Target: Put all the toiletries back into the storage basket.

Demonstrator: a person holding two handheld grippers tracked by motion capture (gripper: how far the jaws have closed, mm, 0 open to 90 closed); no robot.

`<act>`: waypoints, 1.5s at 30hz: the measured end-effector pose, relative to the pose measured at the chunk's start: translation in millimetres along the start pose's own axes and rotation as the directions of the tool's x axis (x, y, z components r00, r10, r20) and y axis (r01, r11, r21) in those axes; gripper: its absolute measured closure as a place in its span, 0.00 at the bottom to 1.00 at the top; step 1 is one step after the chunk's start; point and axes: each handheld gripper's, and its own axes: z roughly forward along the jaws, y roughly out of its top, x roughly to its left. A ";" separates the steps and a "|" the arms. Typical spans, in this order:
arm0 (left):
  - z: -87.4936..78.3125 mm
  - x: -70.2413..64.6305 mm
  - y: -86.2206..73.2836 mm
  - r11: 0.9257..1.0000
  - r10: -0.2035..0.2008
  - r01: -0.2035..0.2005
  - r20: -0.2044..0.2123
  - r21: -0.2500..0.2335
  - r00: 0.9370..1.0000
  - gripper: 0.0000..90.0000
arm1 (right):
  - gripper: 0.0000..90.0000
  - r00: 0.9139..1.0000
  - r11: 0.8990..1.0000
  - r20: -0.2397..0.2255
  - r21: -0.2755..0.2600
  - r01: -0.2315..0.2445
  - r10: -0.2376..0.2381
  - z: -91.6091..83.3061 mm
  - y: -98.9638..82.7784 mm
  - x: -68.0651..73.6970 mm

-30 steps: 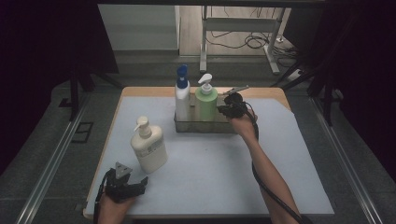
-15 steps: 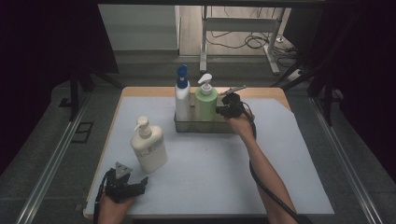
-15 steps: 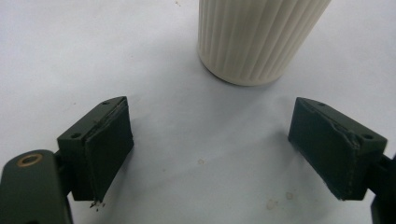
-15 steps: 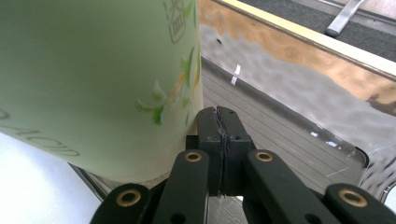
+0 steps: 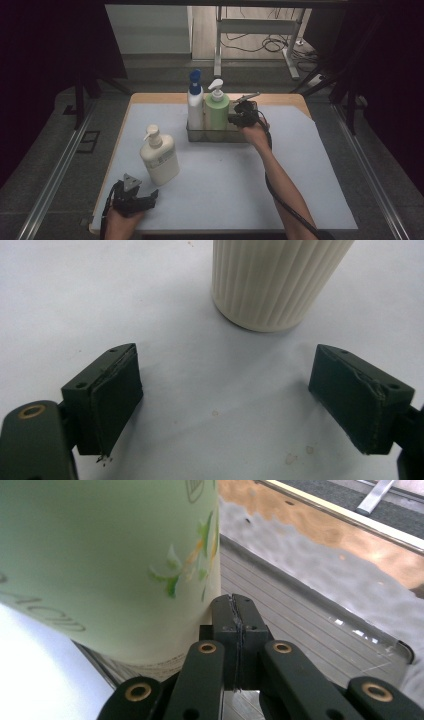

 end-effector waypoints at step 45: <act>0.0 -0.4 0.2 1.000 -0.001 0.001 -0.001 0.001 1.000 0.15 | 0.62 0.998 0.998 0.017 -0.035 0.053 -0.053 -32.9 0.6 8.5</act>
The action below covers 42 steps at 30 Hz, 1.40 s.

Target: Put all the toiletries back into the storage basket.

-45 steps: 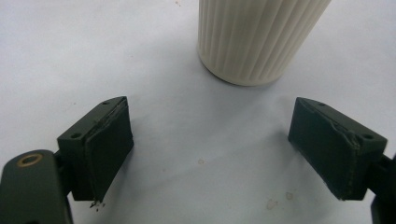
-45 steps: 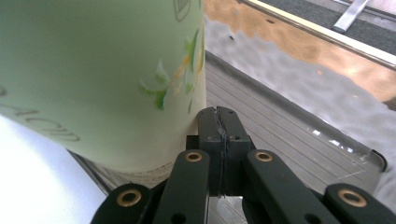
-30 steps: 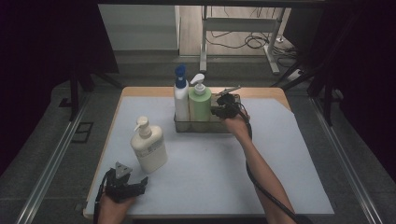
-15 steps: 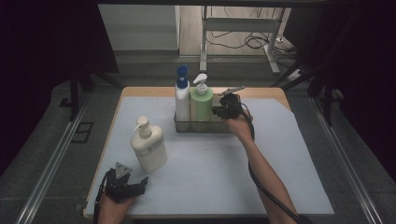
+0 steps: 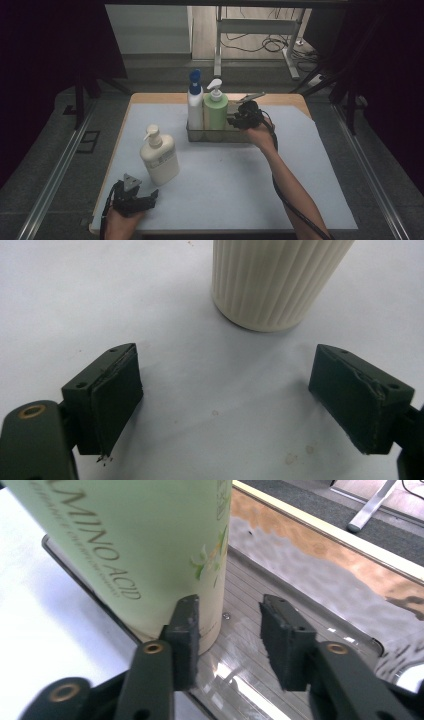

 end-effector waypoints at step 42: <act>-0.1 0.0 -0.1 1.000 -0.004 0.004 -0.001 -0.001 1.000 0.16 | 0.15 0.993 0.999 -0.111 -0.029 0.034 -0.037 -82.0 -46.7 26.4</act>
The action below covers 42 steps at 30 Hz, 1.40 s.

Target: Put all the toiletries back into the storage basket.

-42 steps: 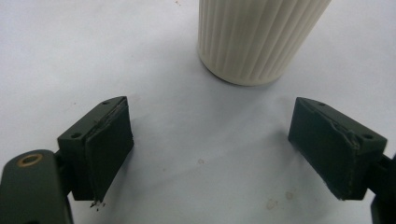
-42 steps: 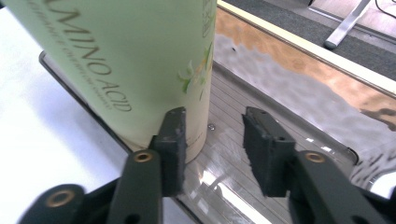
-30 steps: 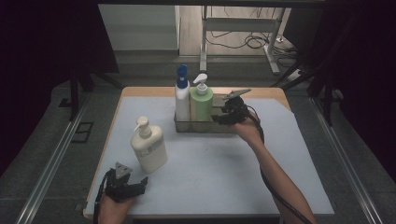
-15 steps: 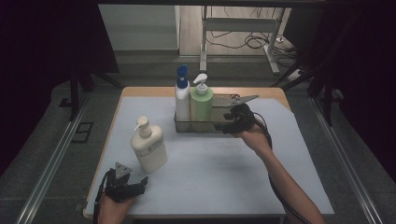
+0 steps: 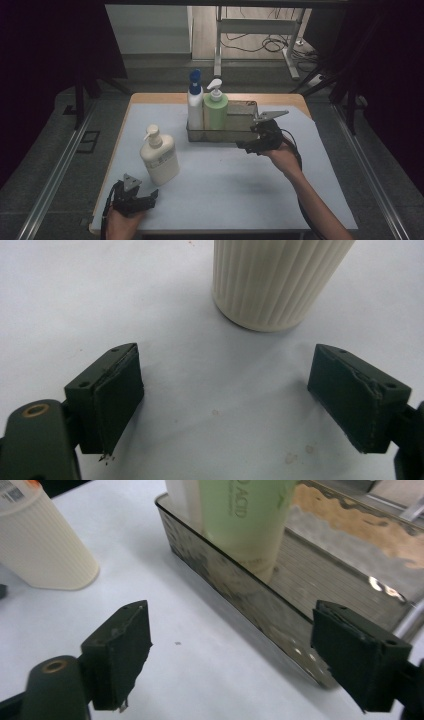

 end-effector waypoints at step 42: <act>-4.3 -1.1 2.9 1.000 0.031 -0.031 -0.012 0.001 0.999 0.25 | 0.00 0.998 0.998 0.055 0.056 -0.036 0.033 -15.2 -127.2 14.5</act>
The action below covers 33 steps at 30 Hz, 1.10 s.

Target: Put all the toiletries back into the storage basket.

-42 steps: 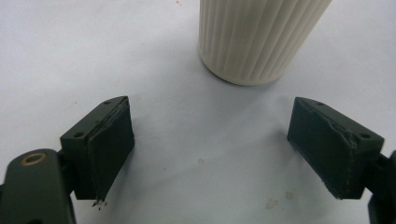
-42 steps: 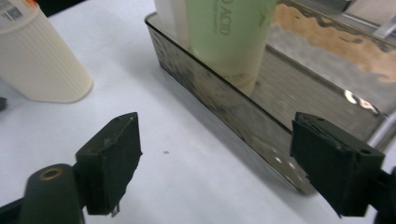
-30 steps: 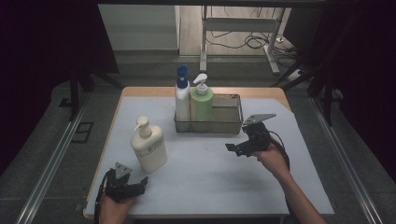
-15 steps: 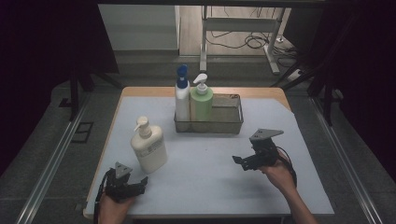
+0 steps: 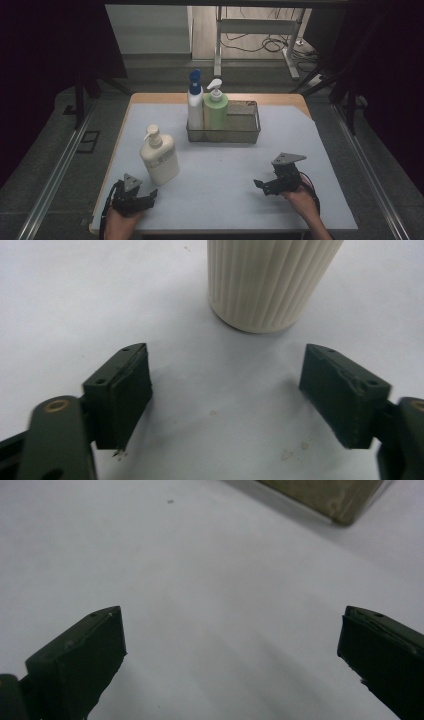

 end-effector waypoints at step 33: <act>6.0 32.9 26.2 1.000 0.002 0.000 0.055 -0.030 0.998 0.70 | 0.00 0.999 0.999 0.034 0.037 0.019 -0.020 17.6 -23.8 2.9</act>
